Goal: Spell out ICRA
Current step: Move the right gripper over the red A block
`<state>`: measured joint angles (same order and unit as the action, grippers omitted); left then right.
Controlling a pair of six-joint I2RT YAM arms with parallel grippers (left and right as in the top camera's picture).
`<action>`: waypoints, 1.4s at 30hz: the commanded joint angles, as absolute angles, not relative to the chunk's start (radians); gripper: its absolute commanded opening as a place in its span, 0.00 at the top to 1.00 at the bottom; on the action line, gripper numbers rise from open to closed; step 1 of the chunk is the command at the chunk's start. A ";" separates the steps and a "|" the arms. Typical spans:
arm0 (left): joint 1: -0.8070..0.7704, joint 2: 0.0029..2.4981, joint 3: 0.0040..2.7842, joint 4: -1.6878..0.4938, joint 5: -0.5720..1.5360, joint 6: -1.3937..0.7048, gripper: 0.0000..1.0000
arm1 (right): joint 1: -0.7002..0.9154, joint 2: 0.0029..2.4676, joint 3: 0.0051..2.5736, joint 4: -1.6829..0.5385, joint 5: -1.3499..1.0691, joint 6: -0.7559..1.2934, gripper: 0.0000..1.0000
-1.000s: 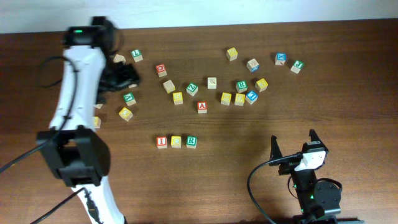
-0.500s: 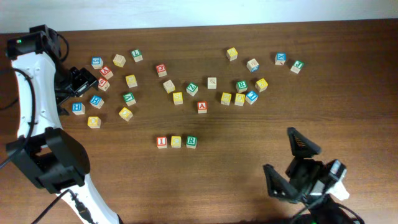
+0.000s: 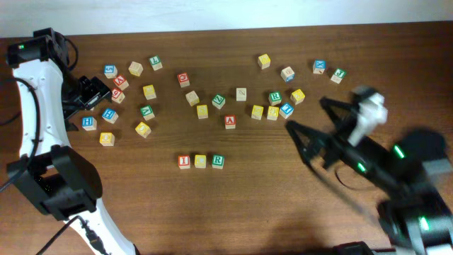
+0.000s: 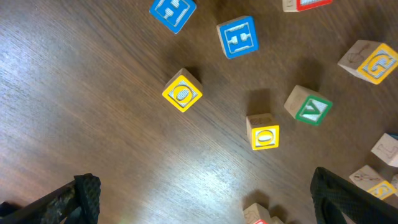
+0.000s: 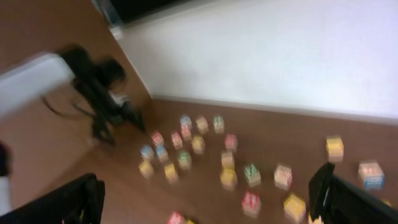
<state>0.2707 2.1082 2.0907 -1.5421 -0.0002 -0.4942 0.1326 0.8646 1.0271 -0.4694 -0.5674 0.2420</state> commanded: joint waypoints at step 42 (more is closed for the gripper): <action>0.273 2.092 2.105 -1.541 -0.004 -0.493 0.01 | 0.620 2.234 1.705 -0.743 0.120 0.487 0.40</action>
